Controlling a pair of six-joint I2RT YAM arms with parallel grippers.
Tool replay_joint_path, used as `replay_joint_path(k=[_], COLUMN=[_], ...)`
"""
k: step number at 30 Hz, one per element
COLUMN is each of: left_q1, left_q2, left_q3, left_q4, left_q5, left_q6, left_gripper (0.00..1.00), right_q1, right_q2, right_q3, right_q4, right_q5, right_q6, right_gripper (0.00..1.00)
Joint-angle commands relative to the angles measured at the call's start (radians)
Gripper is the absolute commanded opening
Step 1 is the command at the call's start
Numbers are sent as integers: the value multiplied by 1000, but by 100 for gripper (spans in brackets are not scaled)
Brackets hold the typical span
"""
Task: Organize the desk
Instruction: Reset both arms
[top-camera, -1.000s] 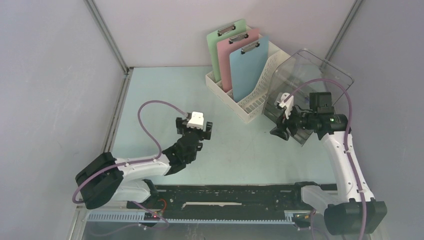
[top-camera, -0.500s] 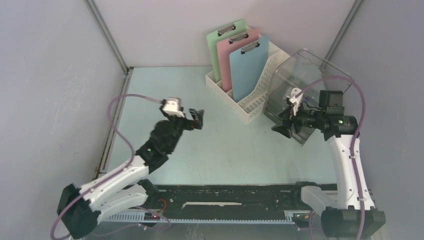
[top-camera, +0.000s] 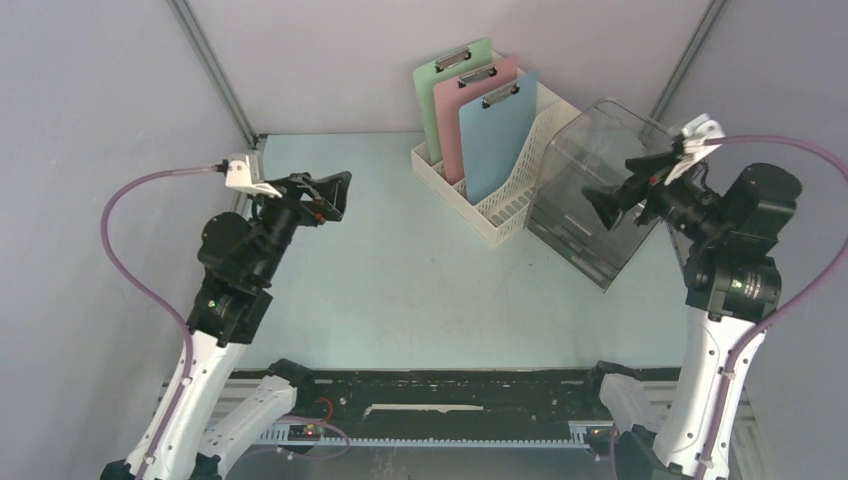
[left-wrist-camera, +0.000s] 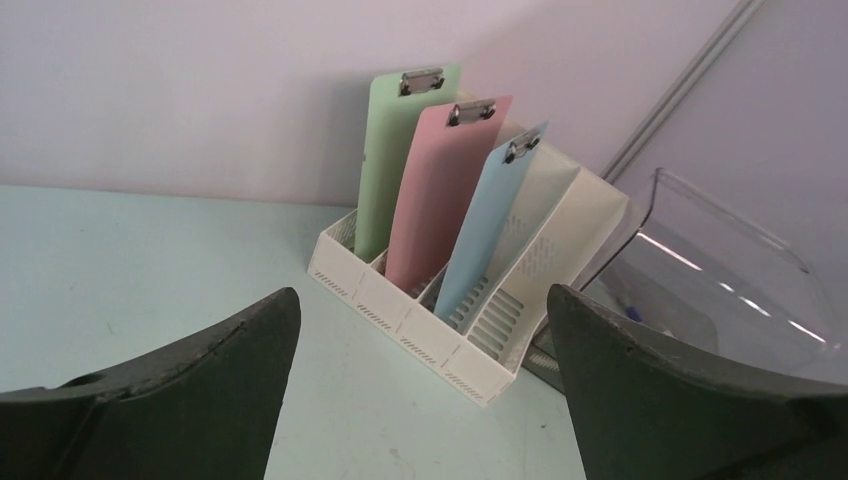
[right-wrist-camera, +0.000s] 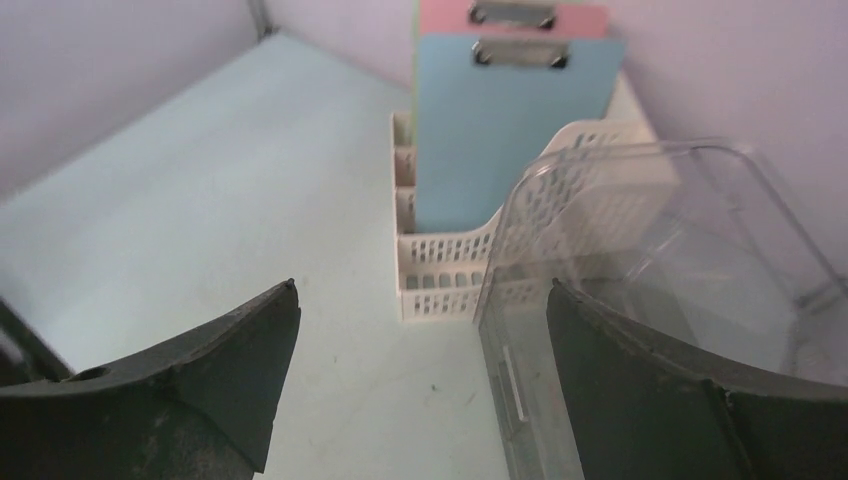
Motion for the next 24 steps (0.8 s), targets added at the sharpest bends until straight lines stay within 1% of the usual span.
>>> replay_joint_path(k=[1, 5, 12, 17, 24], left_q1=[45, 49, 50, 50, 50], left_q2=[22, 9, -16, -32, -56], left_q3=[159, 265, 342, 347, 316], left_q4=[-180, -271, -323, -338, -340], left_q5=[153, 122, 81, 90, 100], left_q6=[12, 58, 85, 86, 94], left_gripper=[100, 100, 100, 100, 100], right_q1=[-30, -29, -28, -29, -39], right_q2=[-25, -35, -52, -70, -82], right_q3=[86, 171, 292, 304, 282], right_q4=[139, 91, 6, -19, -1], right_q5=[95, 121, 163, 158, 129], right_q6=[370, 426, 505, 510, 484], right_gripper=[100, 100, 100, 100, 99])
